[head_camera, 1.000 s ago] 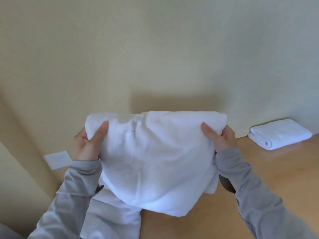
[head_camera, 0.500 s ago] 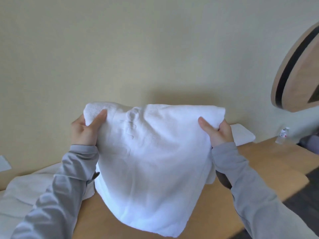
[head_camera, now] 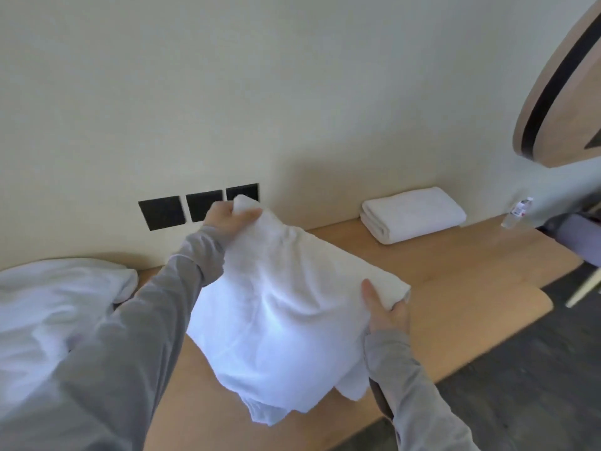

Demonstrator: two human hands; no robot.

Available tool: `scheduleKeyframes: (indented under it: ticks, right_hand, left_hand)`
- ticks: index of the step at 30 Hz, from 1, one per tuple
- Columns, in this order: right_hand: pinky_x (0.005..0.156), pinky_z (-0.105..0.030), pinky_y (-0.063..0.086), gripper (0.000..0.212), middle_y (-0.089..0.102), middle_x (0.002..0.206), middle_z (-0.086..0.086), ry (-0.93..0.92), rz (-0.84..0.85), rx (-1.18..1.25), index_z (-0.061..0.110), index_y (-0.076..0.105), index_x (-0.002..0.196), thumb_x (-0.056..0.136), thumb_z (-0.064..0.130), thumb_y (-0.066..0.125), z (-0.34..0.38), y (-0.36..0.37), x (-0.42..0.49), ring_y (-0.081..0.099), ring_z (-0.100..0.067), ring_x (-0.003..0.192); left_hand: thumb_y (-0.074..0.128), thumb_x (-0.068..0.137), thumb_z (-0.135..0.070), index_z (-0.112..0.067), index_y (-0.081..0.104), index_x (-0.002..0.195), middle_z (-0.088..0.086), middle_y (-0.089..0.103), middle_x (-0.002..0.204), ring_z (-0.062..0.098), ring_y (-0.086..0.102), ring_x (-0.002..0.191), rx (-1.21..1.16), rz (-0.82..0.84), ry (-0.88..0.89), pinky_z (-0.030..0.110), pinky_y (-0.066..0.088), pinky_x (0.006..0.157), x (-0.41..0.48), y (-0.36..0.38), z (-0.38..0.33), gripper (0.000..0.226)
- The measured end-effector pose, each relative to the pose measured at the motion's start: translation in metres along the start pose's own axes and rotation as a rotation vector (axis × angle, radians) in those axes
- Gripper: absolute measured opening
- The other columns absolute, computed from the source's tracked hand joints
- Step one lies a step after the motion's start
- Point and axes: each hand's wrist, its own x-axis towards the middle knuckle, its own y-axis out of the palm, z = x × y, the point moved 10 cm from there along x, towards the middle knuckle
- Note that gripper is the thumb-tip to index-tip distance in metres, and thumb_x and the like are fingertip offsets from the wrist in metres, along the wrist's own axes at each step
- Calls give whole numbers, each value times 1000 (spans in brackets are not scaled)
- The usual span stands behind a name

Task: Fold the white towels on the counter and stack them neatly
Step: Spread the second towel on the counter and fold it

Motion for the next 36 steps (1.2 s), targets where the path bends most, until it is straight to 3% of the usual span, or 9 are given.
scheduleKeyframes:
  ticks: [4, 8, 14, 18, 22, 25, 27, 32, 36]
  right_hand:
    - [93, -49, 48, 29, 61, 106, -11, 278, -34, -180, 15, 51, 108, 84, 17, 68, -92, -12, 40, 59, -33, 100]
    - [62, -39, 51, 22, 59, 87, -5, 530, -38, -98, 10, 53, 109, 88, 8, 61, -150, -27, 60, 57, -26, 78]
    - [52, -33, 55, 33, 72, 81, -18, 672, 189, -565, 3, 64, 86, 82, 35, 68, -144, -68, 87, 69, -32, 67]
    - [36, -19, 40, 52, 65, 51, -12, 503, 176, -1022, 1, 62, 57, 89, 41, 57, -102, -103, 149, 56, -21, 35]
    - [59, -32, 52, 22, 69, 79, -16, 384, 145, -1041, 0, 63, 88, 94, 19, 53, -99, -98, 215, 60, -24, 66]
    - [87, -42, 48, 33, 64, 113, -21, 481, 245, -1069, 0, 52, 123, 95, 18, 51, -126, -82, 236, 59, -27, 91]
    - [88, -44, 48, 42, 62, 116, -23, 564, 289, -1041, -1, 43, 133, 96, 17, 50, -141, -73, 239, 60, -33, 97]
    - [52, -28, 43, 45, 62, 73, -9, 665, 447, -1046, 1, 47, 129, 91, 20, 60, -170, -50, 240, 57, -21, 63]
    - [72, -33, 50, 44, 68, 98, -14, 651, 693, -1231, 3, 59, 121, 84, 26, 67, -189, -27, 235, 62, -25, 85]
  left_hand:
    - [60, 78, -62, -12, 46, 134, 11, 50, 136, 31, 49, 121, 259, 217, -247, 43, 41, 100, 32, 80, 99, 76]
    - [55, 83, -60, -10, 21, 148, 10, 20, 155, 30, 22, 141, 343, 164, -362, 44, 24, 113, 26, 98, 162, 89]
    - [63, 83, -46, -11, 24, 147, 15, 22, 151, 34, 20, 138, 263, -274, -680, 48, 19, 111, -75, 36, 241, 82]
    - [68, 80, -46, -1, 27, 142, 23, 32, 143, 37, 26, 133, 179, -292, -881, 49, 26, 108, -121, 37, 282, 87]
    - [73, 74, -48, 3, 31, 138, 25, 41, 137, 41, 40, 125, 59, -320, -1009, 48, 33, 105, -138, 51, 302, 92]
    - [73, 71, -54, 5, 38, 135, 24, 47, 133, 41, 48, 118, 48, -320, -1065, 45, 39, 100, -135, 56, 310, 94]
    - [73, 70, -55, 5, 45, 131, 24, 53, 127, 38, 54, 108, -15, -352, -1093, 42, 43, 95, -132, 60, 315, 90]
    - [82, 65, -45, 4, 59, 112, 25, 62, 114, 42, 59, 101, -133, -432, -1066, 50, 45, 97, -124, 72, 319, 72]
    - [69, 49, -44, 8, 61, 106, 25, 64, 103, 41, 61, 93, -61, -518, -937, 49, 49, 88, -122, 65, 289, 78]
